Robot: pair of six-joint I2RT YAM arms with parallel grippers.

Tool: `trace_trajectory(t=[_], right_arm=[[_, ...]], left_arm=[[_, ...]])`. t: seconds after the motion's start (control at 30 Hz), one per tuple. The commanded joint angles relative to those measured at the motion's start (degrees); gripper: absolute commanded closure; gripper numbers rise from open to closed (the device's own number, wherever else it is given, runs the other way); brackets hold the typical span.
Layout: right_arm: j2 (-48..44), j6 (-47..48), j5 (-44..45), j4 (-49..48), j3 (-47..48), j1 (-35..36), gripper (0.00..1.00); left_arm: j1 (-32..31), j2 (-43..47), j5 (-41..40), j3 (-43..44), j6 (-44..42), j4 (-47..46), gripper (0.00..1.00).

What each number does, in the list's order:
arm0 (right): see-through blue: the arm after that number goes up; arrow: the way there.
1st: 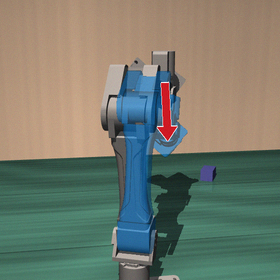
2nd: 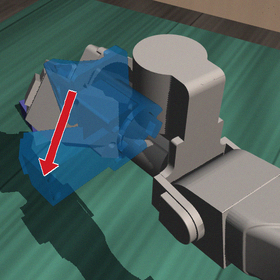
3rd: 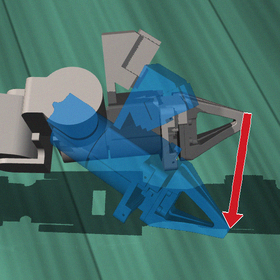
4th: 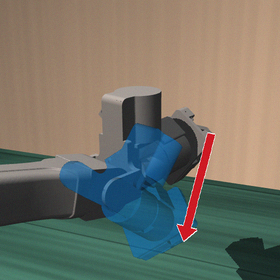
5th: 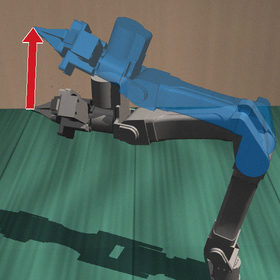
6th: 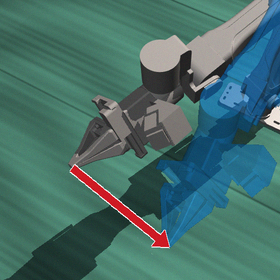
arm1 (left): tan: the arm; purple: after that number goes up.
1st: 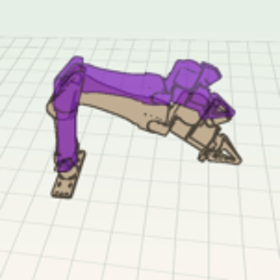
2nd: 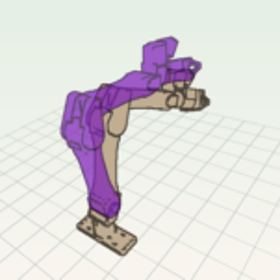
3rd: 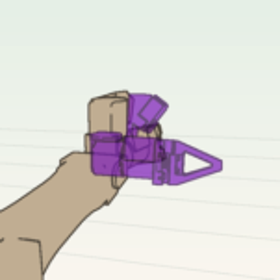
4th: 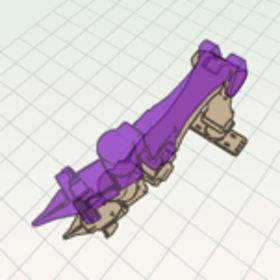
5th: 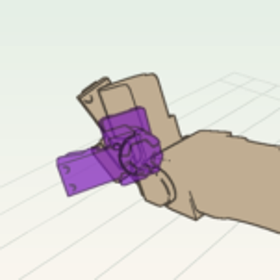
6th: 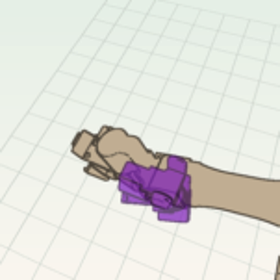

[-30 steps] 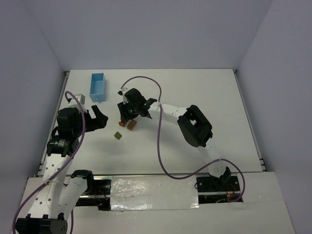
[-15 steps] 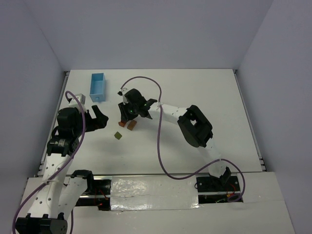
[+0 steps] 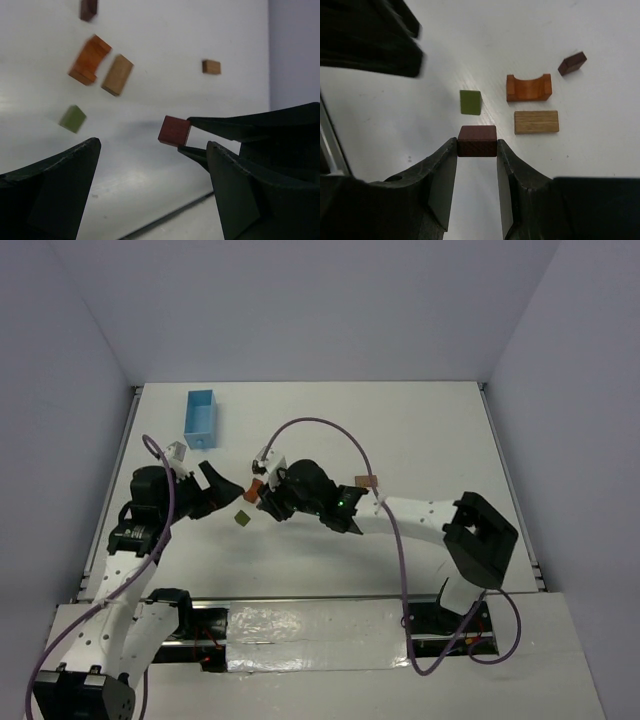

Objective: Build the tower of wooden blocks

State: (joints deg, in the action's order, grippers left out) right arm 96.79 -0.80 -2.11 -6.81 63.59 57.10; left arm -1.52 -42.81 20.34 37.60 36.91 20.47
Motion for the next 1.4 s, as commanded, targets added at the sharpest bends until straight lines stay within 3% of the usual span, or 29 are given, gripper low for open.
trace_trajectory(t=[0.0,0.23,0.57,0.67,0.7,0.8,0.87,0.97,1.07,1.13,1.27,1.37], right_arm=[[-7.30,4.66,3.17,-11.37,-4.43,1.52,0.73],[-16.09,5.54,2.46,-16.04,-11.46,3.19,0.74],[-19.45,6.42,-2.19,-13.76,-11.47,3.89,0.74],[-19.27,6.42,-4.04,-14.02,-12.00,3.98,0.74],[-18.93,6.34,-3.43,-14.28,-12.09,3.90,0.74],[-18.31,6.16,-2.38,-14.46,-11.65,3.98,0.74],[-17.00,6.07,-2.11,-13.24,-10.17,3.98,0.74],[-15.33,5.11,-1.67,-12.01,-8.23,3.89,0.74],[-14.62,4.23,-0.97,-12.53,-8.05,3.98,0.73],[-14.00,3.53,0.43,-12.53,-7.78,3.98,0.66],[-15.58,2.56,-0.44,-17.44,-11.98,3.98,0.01],[-17.16,1.68,-0.88,-21.49,-15.16,3.90,0.00]], left_arm=[[-2.77,1.67,9.28,-2.70,13.26,-8.24,0.01],[-10.69,1.06,8.94,-4.82,23.03,-14.31,0.03],[-14.65,-1.93,7.52,-5.35,23.74,-17.92,0.16],[-14.74,-2.98,8.48,-5.09,23.30,-18.88,0.27],[-14.83,-3.25,9.10,-5.35,23.47,-19.58,0.39],[-15.00,-3.34,9.54,-5.44,23.74,-19.94,0.59],[-15.35,-3.25,10.42,-5.61,23.83,-19.94,0.62],[-16.15,-3.51,11.65,-5.53,24.53,-22.58,0.78],[-17.20,-3.42,12.27,-5.26,25.14,-24.07,0.82],[-17.64,-3.25,11.92,-4.83,25.23,-24.25,0.87],[-17.73,-1.50,11.74,-5.96,28.73,-26.70,0.91],[-17.73,0.78,10.43,-7.10,31.64,-28.11,0.92]])
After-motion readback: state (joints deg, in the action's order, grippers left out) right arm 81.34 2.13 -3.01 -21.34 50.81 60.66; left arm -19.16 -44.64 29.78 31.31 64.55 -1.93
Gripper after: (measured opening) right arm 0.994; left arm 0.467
